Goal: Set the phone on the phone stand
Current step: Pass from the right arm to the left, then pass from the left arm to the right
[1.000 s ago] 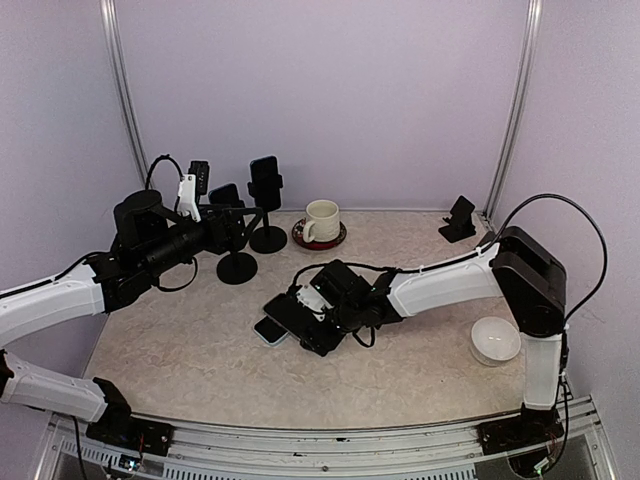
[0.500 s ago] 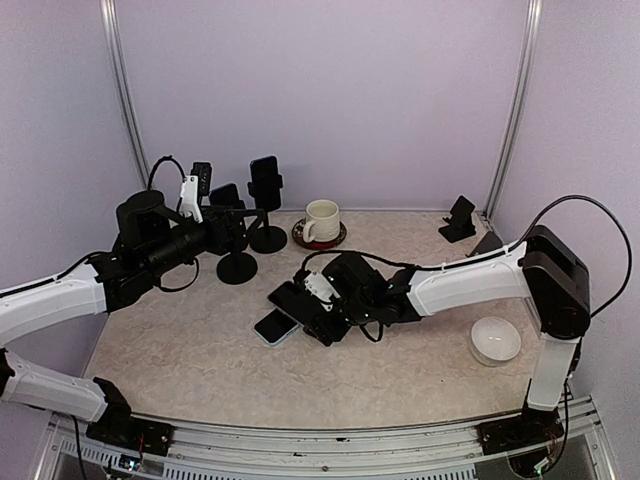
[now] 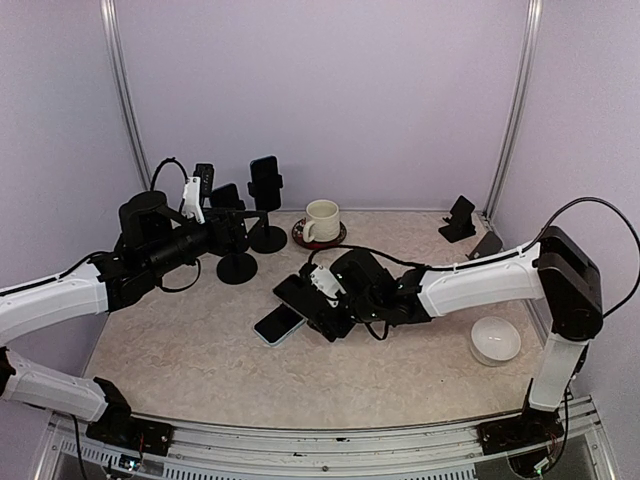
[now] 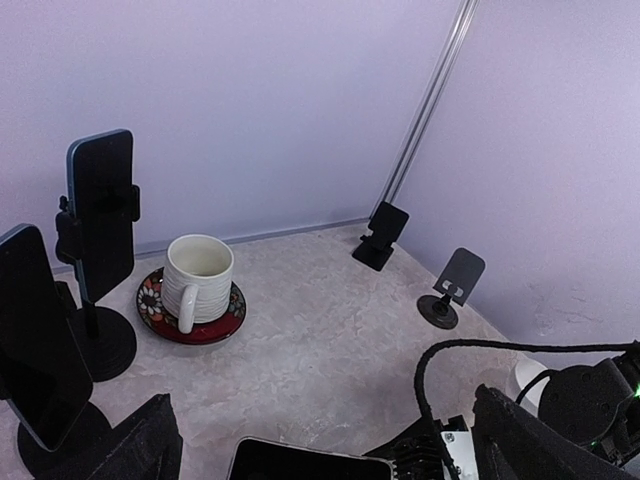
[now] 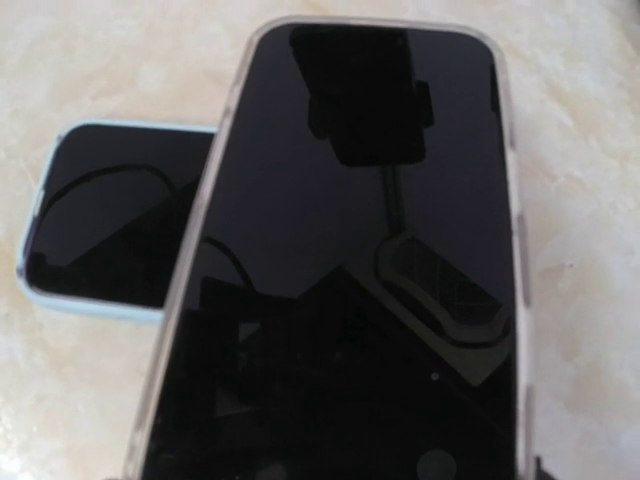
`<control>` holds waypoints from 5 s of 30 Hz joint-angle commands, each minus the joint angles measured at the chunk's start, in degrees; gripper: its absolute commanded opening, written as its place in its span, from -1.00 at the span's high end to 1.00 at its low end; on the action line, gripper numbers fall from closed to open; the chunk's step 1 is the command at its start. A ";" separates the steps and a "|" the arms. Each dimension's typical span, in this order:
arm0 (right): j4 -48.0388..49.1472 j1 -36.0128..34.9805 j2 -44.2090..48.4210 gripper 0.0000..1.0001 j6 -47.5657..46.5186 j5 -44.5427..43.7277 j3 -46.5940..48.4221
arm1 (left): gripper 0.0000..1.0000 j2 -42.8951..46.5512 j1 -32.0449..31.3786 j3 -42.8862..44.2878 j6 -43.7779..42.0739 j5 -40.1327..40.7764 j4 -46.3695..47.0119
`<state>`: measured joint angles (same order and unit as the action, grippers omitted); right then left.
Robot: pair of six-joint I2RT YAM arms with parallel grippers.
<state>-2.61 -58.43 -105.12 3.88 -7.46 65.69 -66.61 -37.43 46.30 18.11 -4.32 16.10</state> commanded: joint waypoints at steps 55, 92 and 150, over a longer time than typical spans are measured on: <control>11.93 -0.02 26.23 0.61 -2.63 -16.22 -10.36 | -0.92 -17.94 -6.43 -0.24 24.05 -14.77 25.12; 17.10 -2.83 23.11 0.70 -2.26 -12.31 -10.10 | 0.06 -31.54 -9.33 5.93 34.11 -23.63 41.72; -0.30 14.98 36.83 -0.93 0.67 43.63 -10.79 | 1.00 -22.17 -13.22 4.17 7.67 -41.22 13.75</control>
<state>-1.23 -43.94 -67.48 5.45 28.86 52.82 -89.89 -48.56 49.95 30.68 -42.04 31.97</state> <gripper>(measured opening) 0.972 0.074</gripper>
